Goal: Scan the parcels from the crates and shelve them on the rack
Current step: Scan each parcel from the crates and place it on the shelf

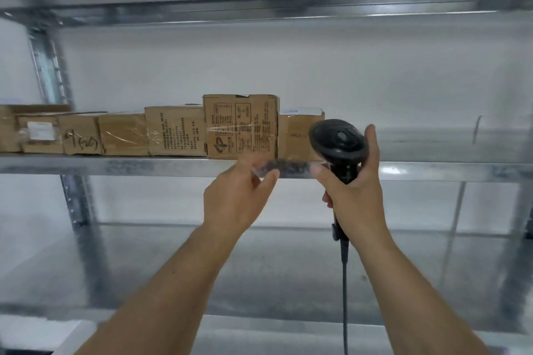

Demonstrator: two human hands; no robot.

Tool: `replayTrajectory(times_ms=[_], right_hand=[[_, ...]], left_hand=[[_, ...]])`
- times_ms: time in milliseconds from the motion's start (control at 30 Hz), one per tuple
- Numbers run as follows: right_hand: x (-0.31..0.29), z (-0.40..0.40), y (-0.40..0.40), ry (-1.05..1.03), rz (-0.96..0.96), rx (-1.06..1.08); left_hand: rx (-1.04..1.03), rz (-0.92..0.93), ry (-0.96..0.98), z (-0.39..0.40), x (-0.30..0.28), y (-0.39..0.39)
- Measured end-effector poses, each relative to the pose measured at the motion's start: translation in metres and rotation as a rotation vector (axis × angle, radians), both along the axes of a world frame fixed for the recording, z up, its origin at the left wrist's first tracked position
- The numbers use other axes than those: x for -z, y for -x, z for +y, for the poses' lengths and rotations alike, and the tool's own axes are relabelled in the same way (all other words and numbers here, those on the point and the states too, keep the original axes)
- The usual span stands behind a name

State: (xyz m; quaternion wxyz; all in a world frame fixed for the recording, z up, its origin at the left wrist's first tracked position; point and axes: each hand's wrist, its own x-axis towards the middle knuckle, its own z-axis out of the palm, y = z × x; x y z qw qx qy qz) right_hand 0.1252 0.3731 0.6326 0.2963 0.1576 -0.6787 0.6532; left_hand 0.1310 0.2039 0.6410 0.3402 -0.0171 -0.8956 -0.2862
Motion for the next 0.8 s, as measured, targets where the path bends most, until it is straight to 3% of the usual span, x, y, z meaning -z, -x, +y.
replayTrajectory(times_ms=[367,800], right_hand=[[0.106,-0.067,-0.097,-0.003,-0.088,-0.558],[0.145,-0.237,-0.182,-0.192,-0.123,-0.866]], left_hand=[[-0.208,-0.125,-0.249,-0.057,0.130,-0.128],[-0.571,-0.079,-0.252,-0.209,0.176,-0.268]])
